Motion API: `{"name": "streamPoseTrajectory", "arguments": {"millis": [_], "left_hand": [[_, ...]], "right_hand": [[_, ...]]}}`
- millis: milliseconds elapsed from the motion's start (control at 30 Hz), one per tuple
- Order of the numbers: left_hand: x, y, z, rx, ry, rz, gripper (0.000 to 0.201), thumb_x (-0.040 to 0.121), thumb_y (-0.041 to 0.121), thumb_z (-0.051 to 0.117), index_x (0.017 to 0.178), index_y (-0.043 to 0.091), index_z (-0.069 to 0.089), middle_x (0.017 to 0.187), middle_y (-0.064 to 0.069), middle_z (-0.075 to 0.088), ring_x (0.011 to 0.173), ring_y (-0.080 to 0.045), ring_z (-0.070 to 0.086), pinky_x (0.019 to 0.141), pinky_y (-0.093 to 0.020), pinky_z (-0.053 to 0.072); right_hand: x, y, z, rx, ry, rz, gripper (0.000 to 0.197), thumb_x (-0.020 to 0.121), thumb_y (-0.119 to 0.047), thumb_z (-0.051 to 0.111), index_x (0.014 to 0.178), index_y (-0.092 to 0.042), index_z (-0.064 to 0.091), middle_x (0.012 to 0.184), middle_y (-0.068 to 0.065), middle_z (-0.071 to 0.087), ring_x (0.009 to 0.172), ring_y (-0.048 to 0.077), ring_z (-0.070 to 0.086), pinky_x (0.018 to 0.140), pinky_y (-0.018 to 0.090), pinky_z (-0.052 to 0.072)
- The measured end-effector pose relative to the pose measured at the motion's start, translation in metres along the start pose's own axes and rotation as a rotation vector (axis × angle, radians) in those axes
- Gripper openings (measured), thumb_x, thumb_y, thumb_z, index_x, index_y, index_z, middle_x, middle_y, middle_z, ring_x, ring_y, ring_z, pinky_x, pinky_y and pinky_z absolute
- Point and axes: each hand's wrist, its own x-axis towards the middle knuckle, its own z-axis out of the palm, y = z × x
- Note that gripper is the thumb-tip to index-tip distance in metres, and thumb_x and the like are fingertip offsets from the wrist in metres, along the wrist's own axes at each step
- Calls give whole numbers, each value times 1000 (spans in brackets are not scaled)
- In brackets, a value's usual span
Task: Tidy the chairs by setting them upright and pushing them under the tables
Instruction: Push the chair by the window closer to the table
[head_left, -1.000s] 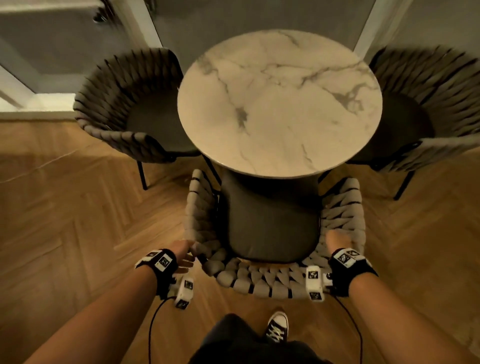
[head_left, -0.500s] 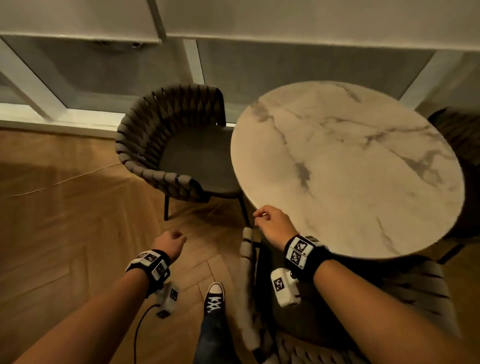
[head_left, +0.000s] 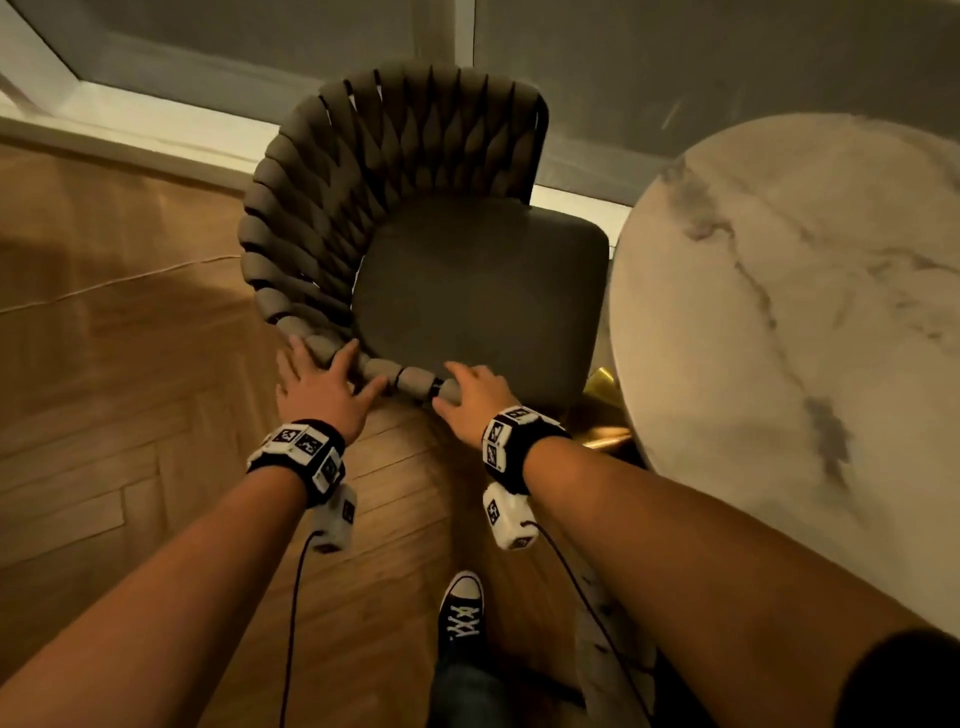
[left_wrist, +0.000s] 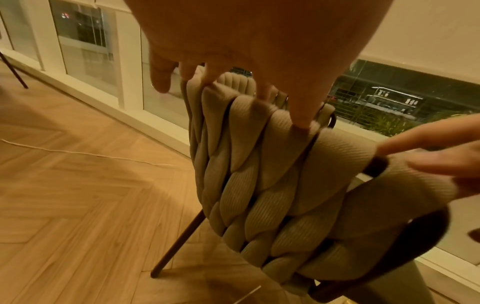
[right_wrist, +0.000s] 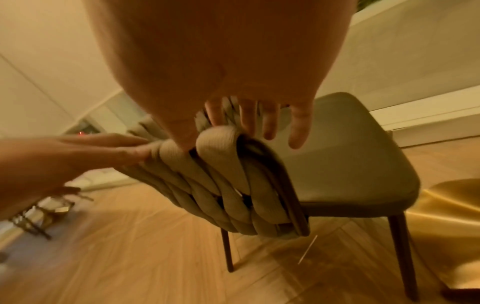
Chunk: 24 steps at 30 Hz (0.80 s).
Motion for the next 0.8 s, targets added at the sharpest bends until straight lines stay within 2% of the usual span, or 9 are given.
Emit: {"name": "streamPoseTrajectory", "arguments": {"millis": [100,167,233,467,600,800], "left_hand": [[7,-5,14,-57,38,46,63,91,66,44,149,42,34,164,-24,-12,152,-44,0,119,-59,24],[9,-7,19,-79,67,59,61,92,63,46,148,40,37,163,-27,-11,152,-45,2,120,-57,24],[10,-6,20,-86,62,55,60,92,61,47,147,39,39,163,-28,-10,152,-45,1,121,-56,21],[-12,1,23,-72,37,54,62,91,63,49,146,36,43,163,-31,-8,152,-46,0,123,-53,17],[-30,9,36,-82,29,64,60,91,60,52,146,36,44,162,-33,-7,151,-47,4,123,-54,19],[-25,21,37,-125,33,48,56,92,54,55,144,38,44,163,-27,-13,153,-41,1,124,-50,13]], "right_hand": [[24,-9,13,-87,-75,14,60,94,-53,52,146,-28,35,144,14,43,129,40,44,104,58,43],[28,-11,13,-113,-60,15,54,95,-53,53,137,-21,43,136,16,48,122,40,50,100,57,46],[26,-11,12,-126,-46,16,51,96,-52,52,133,-18,44,132,17,50,117,40,54,97,55,48],[2,0,16,-170,-42,43,49,97,-50,49,133,-17,41,132,19,49,119,40,51,92,52,46],[-13,17,23,-156,-42,58,47,97,-51,49,131,-19,42,131,19,47,118,39,50,92,51,46],[-10,23,18,-144,-9,60,44,97,-51,49,127,-20,43,128,17,48,117,38,49,92,50,47]]}}
